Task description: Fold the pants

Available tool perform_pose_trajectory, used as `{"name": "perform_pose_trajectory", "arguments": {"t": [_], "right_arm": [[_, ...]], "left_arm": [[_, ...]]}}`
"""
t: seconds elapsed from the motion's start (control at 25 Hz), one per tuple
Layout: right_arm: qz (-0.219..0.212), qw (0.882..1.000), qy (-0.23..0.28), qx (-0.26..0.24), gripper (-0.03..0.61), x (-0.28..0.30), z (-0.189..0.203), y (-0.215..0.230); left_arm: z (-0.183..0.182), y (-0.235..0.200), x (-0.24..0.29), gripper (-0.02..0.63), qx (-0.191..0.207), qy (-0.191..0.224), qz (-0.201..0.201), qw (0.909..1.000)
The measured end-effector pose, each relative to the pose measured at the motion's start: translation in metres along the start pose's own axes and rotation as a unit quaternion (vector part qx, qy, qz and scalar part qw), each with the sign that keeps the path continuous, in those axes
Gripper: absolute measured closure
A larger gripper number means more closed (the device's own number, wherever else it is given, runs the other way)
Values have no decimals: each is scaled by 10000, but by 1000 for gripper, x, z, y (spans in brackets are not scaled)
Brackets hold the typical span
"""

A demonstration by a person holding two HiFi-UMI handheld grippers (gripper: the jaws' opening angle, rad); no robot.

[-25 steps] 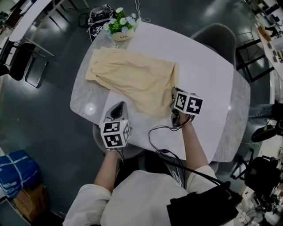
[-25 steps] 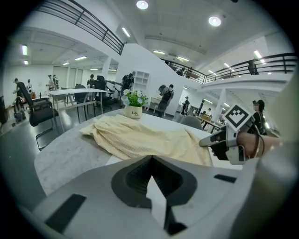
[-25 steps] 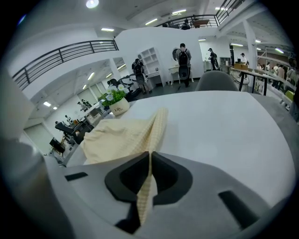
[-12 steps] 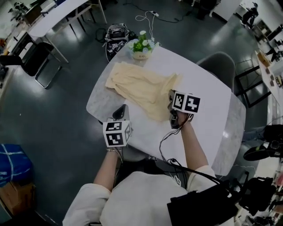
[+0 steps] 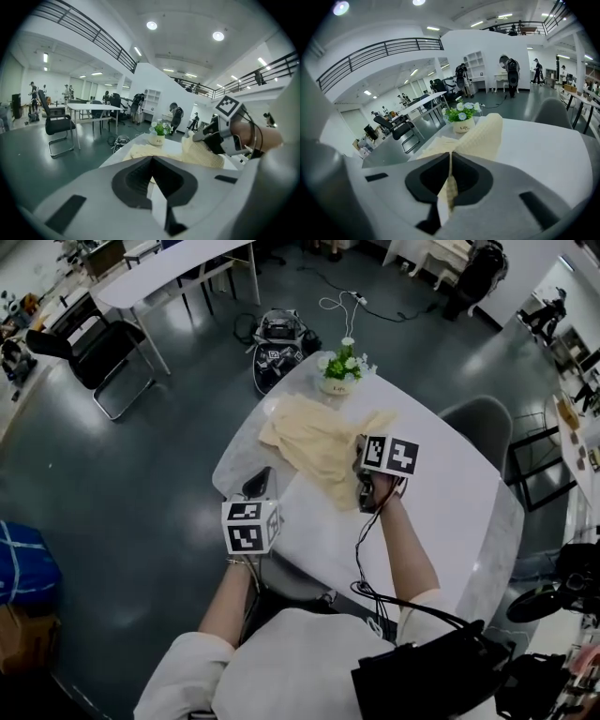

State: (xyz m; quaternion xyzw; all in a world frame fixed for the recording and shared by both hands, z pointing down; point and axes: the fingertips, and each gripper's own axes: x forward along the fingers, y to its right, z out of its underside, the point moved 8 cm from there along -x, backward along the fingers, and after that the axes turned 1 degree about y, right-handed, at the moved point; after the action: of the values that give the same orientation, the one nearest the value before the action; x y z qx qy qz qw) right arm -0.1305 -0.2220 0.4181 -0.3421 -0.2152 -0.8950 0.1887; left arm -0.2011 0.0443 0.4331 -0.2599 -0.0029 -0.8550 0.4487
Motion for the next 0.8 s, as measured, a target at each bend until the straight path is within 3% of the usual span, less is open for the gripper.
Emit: {"name": "perform_pose_trajectory", "arguments": {"t": [0.28,0.4,0.44,0.48,0.52,0.64,0.8], "right_arm": [[-135,9996,-253,19,572,65,-30,-62],[-478,9986,-6,210,562,113,-38,-105],[-637,9974,138,294,513,129,-40,-121],[-756,9962,253,336,414,142,-40,-136],[-790,9959,326,299,380,151,-40,-147],[-521,9975,449,-160,449,161,-35,-164],[-273,9975,422,-501,480,162,-16,-161]], "left_arm": [[-13,-55,6,609,-146,-6,-56,9999],[-9,-87,4,609,-266,-51,-133,9995],[-5,-96,3,609,-337,-61,-152,9993],[-2,-105,4,609,-411,-70,-164,9990],[1,-112,5,609,-475,-80,-170,9987],[10,-124,11,609,-565,-120,-148,9982],[21,-125,17,609,-594,-149,-18,9981]]}}
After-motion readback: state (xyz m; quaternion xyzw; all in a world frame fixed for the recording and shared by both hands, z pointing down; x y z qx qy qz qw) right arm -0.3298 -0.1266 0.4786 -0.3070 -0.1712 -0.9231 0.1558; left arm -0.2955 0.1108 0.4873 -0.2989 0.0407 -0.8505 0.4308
